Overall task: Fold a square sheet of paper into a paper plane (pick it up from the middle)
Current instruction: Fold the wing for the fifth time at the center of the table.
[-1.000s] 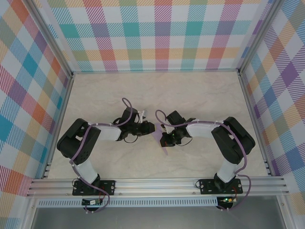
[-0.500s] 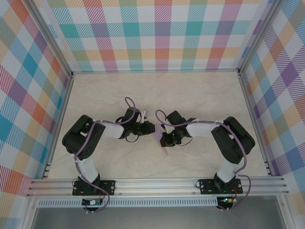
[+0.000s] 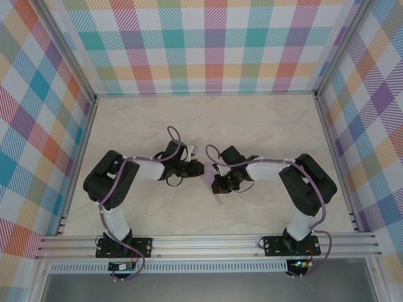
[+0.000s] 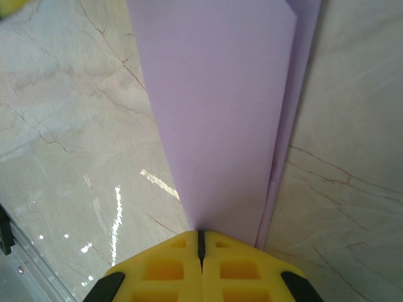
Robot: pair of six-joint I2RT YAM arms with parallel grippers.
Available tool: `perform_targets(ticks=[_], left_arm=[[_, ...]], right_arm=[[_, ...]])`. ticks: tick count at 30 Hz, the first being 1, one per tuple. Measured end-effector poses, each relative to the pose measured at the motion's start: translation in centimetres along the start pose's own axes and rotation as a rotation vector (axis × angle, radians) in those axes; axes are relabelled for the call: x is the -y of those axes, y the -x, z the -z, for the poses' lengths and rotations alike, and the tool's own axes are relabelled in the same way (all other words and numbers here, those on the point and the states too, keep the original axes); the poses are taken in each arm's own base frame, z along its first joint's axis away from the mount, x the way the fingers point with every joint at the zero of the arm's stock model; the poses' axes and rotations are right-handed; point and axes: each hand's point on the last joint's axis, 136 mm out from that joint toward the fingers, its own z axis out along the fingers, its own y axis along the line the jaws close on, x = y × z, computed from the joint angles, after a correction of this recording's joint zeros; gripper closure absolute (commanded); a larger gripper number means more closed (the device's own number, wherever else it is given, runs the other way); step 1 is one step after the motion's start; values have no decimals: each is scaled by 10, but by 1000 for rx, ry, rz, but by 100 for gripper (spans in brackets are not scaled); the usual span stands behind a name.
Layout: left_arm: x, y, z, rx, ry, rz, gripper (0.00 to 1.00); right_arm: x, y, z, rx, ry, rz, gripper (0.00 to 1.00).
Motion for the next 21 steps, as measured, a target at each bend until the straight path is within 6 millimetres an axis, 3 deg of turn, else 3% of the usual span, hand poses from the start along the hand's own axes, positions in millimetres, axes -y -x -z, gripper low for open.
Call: perform_targets(ticks=[11, 14, 18, 21], left_arm=[[-55, 42, 35, 103, 178, 110, 82], [-43, 51, 52, 139, 167, 113, 82], [-9, 66, 78, 227, 83, 96, 82], [8, 63, 81, 237, 13, 100, 83]], right_arm=[[0, 0, 0, 1, 0, 0, 100], [0, 1, 0, 1, 0, 0, 100], [-5, 7, -4, -7, 13, 0, 100], [-11, 16, -7, 3, 30, 11, 99]])
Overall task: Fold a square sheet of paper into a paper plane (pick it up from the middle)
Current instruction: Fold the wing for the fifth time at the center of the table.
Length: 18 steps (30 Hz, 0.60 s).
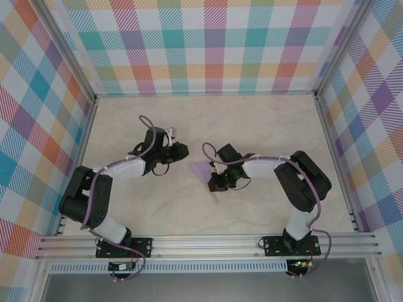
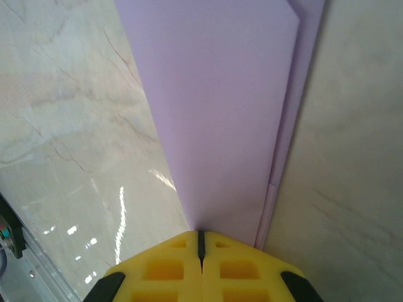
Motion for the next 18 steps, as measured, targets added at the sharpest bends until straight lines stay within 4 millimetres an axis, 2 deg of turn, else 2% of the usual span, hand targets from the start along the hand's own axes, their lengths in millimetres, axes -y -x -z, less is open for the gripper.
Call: perform_targets(ticks=[5, 9, 13, 18], left_arm=[[10, -40, -24, -122, -48, 13, 87], [3, -65, -42, -196, -39, 21, 89], [-14, -77, -52, -230, 2, 45, 91], [-23, -81, -57, -231, 19, 48, 92]], right_arm=[[-4, 11, -3, 26, 7, 19, 99], [-4, 12, -3, 28, 4, 23, 99], [-4, 13, -1, 36, -1, 26, 99], [-7, 17, 3, 59, -1, 40, 98]])
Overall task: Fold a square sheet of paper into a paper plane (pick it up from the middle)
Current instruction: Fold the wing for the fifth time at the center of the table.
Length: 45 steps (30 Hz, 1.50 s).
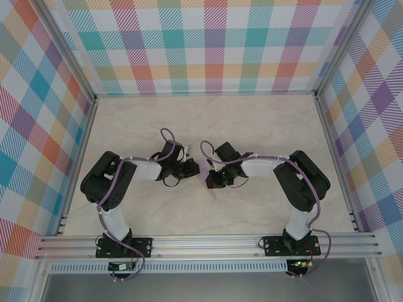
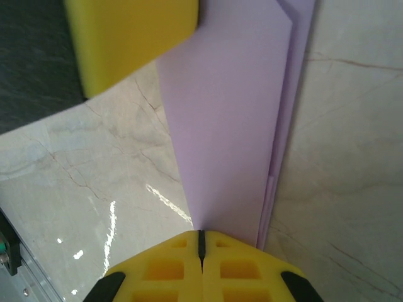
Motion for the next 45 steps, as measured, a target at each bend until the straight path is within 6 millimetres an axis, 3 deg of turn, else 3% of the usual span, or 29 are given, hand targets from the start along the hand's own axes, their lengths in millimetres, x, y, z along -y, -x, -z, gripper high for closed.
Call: perform_targets(ticks=[12, 17, 23, 37, 42, 45], left_arm=[[-2, 1, 0, 5, 10, -6, 96], [-3, 1, 0, 5, 11, -8, 100], [-5, 2, 0, 12, 23, -3, 100], [-7, 2, 0, 30, 50, 28, 100], [-6, 3, 0, 35, 46, 26, 100], [-6, 3, 0, 34, 44, 25, 100]], right_arm=[[-16, 31, -4, 55, 45, 36, 100], [-6, 25, -15, 19, 30, 15, 100], [-7, 20, -16, 4, 42, 33, 100], [4, -65, 5, -136, 85, 38, 100], [8, -80, 13, -163, 52, 27, 100], [3, -75, 22, -130, 44, 43, 100]])
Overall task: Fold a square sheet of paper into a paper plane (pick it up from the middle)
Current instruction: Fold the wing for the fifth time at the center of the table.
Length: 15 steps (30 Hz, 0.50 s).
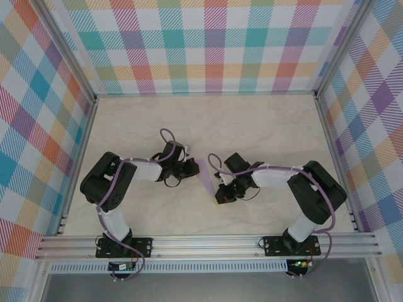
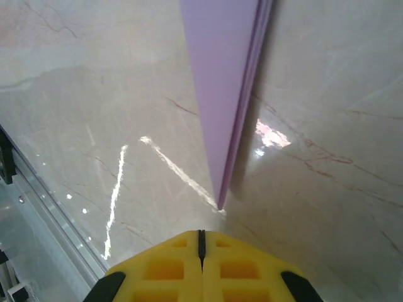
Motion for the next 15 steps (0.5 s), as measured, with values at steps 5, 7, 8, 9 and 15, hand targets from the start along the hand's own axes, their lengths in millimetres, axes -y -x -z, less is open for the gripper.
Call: perform_targets(ticks=[5, 7, 8, 9, 15], left_arm=[[1, 0, 0, -1, -2, -5, 100], [1, 0, 0, -2, -2, -5, 100], [1, 0, 0, -2, -3, -7, 100], [1, -1, 0, -3, -4, -7, 100], [1, 0, 0, -4, -5, -8, 100]], right_arm=[[-17, 37, 17, 124, -4, 32, 100], [-23, 58, 19, 169, -8, 39, 100], [-25, 69, 19, 191, -11, 39, 100], [-25, 77, 17, 204, -15, 37, 100], [-10, 98, -4, 212, -51, -12, 100]])
